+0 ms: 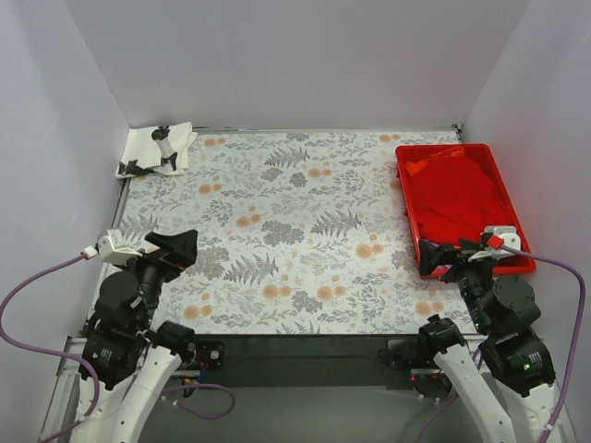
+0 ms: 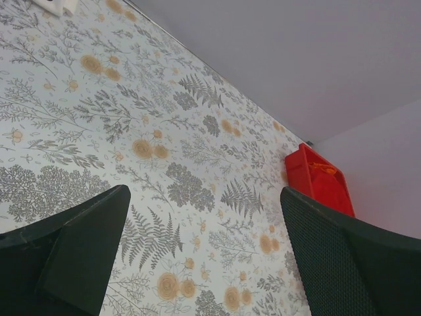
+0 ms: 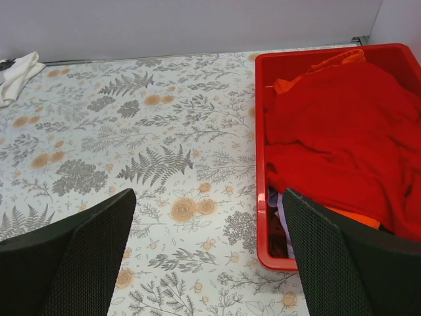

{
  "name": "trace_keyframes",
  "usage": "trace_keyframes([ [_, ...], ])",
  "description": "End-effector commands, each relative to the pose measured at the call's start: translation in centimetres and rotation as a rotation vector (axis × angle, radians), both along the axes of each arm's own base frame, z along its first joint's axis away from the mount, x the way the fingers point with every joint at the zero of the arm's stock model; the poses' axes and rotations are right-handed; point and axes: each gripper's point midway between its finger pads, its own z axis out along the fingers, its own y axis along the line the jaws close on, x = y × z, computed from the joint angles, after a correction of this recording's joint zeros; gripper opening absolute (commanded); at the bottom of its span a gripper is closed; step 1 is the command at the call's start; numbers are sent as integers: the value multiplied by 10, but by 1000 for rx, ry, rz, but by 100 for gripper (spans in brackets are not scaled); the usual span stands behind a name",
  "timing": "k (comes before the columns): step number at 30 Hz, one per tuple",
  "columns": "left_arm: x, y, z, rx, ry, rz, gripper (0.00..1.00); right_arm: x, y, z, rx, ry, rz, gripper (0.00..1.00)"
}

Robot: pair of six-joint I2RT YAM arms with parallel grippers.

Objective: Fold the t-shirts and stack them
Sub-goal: Grab the tshirt from the pile

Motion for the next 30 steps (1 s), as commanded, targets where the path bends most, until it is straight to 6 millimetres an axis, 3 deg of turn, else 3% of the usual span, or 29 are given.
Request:
trace_keyframes([
  [1,9,-6,-6,31,34,-24,98,9,6,6,8,-18,12,98],
  [5,23,-13,-12,59,41,-41,98,22,12,-7,-21,51,16,98],
  [8,37,-18,-21,92,57,-56,98,38,28,-20,-54,131,74,99],
  [11,52,-25,-42,123,93,-73,98,57,53,-40,-78,243,167,98],
  [12,55,-28,-56,133,119,-85,98,68,59,-55,-92,319,173,98],
  [14,61,-32,-67,144,133,-101,98,83,58,-58,-102,369,125,98],
  [15,63,-35,-75,148,151,-113,98,95,57,-74,-134,439,99,98],
  [17,67,-39,-85,156,177,-128,98,112,43,-73,-171,459,-9,98],
  [18,68,-40,-91,162,193,-134,98,122,39,-84,-199,502,-43,98],
  [20,69,-42,-97,177,216,-149,98,137,19,-77,-227,501,-161,99],
  [22,71,-43,-100,189,233,-156,98,149,3,-85,-248,540,-235,97],
  [23,71,-43,-100,190,231,-158,98,155,-16,-81,-233,543,-307,96],
  [24,71,-44,-100,192,231,-162,98,159,-24,-87,-219,567,-339,96],
  [27,69,-48,-101,183,228,-185,98,160,-77,-96,-129,609,-522,94],
  [28,69,-48,-101,180,228,-184,98,160,-76,-99,-114,616,-526,94],
  [29,68,-49,-102,178,230,-191,97,157,-100,-102,-76,630,-603,94],
  [30,68,-50,-101,177,227,-196,97,154,-109,-107,-51,640,-638,94],
])
